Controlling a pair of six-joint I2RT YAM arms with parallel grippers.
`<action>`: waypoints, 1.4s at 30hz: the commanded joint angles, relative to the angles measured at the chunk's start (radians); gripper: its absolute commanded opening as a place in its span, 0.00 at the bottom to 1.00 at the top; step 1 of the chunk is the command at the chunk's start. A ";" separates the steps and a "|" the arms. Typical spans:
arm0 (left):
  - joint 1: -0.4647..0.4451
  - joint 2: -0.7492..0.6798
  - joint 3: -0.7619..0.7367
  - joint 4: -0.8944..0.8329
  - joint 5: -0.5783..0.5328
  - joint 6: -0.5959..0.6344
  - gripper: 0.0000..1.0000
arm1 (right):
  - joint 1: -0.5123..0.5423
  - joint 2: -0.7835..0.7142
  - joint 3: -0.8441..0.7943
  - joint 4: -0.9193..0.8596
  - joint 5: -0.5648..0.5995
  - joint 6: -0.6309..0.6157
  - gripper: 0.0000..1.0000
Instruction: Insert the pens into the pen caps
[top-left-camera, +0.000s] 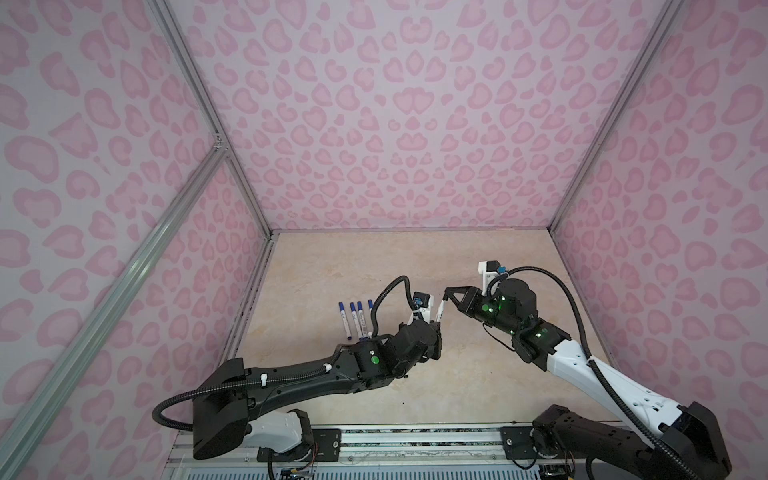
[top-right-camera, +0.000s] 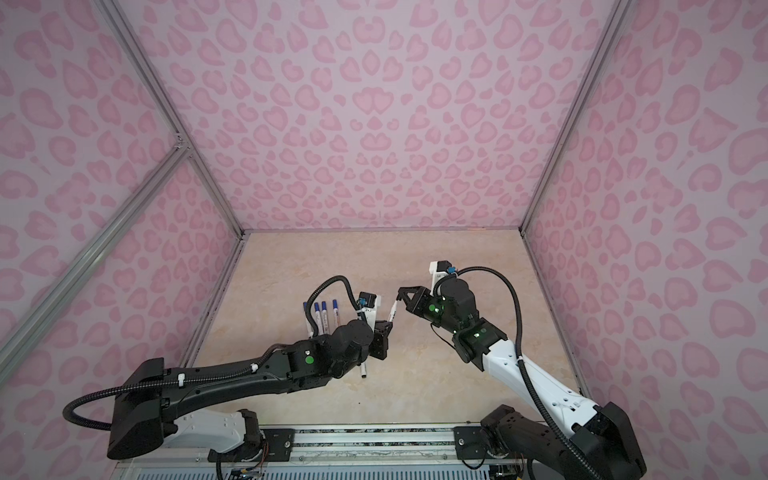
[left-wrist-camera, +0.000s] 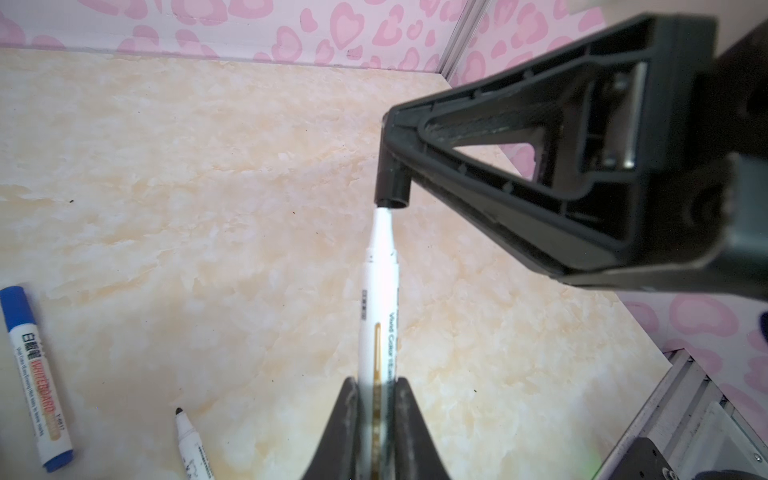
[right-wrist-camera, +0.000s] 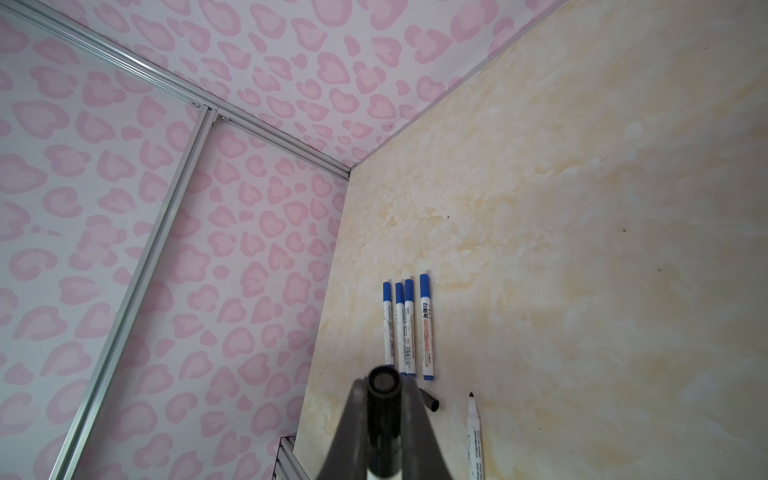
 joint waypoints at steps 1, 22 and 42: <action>0.002 0.005 -0.002 0.013 -0.020 -0.002 0.03 | -0.005 0.012 0.012 0.006 -0.039 -0.007 0.02; 0.002 0.019 0.026 0.009 -0.007 0.012 0.03 | -0.003 0.029 0.029 0.003 -0.025 -0.027 0.02; 0.003 0.040 0.042 -0.009 -0.026 0.020 0.03 | -0.012 0.059 0.085 -0.070 0.034 -0.077 0.00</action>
